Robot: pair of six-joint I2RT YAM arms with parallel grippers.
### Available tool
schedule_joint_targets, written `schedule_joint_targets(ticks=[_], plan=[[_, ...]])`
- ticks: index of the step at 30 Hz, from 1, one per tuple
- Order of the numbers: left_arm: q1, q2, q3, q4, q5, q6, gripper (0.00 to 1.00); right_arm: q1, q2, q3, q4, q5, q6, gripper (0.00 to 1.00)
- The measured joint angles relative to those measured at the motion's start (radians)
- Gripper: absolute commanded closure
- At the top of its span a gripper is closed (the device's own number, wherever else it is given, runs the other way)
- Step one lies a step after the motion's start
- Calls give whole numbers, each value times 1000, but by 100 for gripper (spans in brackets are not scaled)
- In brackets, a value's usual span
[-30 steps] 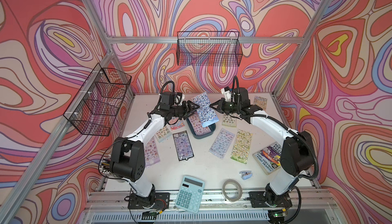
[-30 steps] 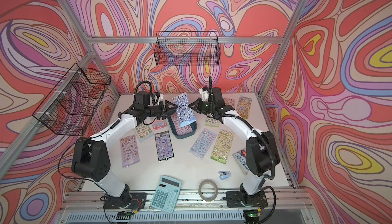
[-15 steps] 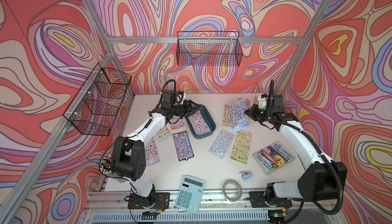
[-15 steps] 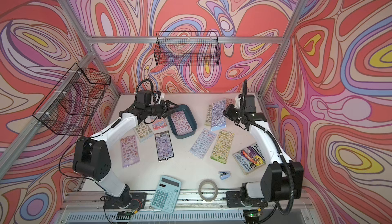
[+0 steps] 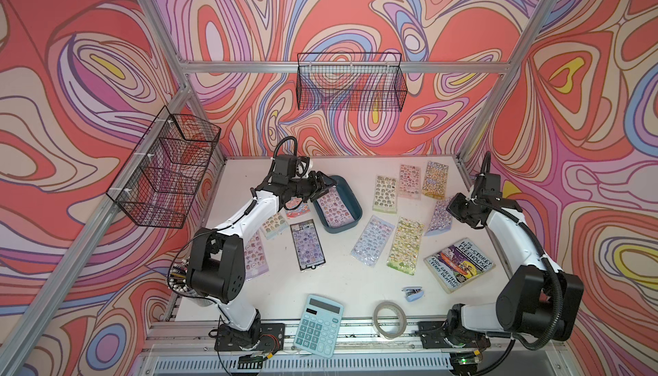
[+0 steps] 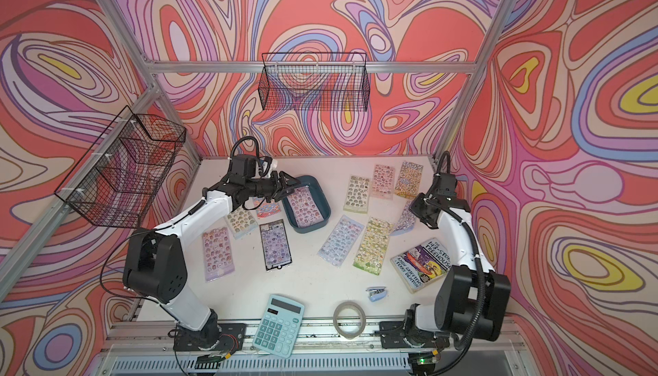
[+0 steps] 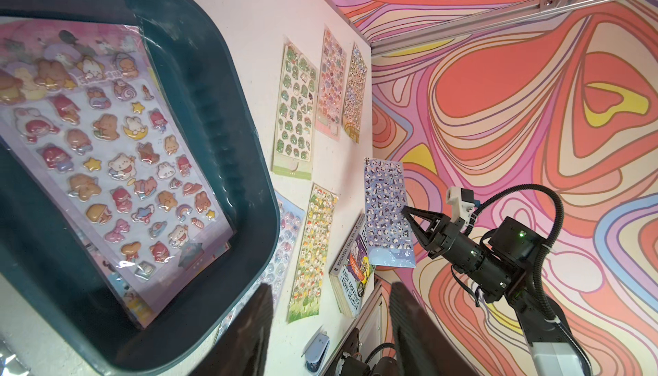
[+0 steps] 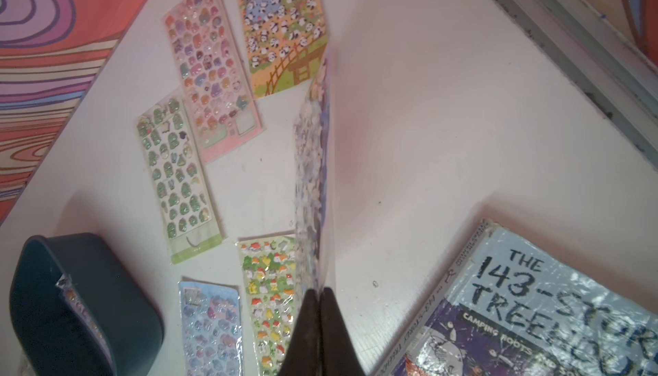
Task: Take the stickers out of the storage box
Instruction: Place the sticker at the center of the board.
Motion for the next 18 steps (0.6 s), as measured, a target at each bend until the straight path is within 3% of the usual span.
schedule_joint_targets(ticks=[18], plan=[[0,39,-19,4,3,-1,42,-72,173,-92,259,98,105,100]])
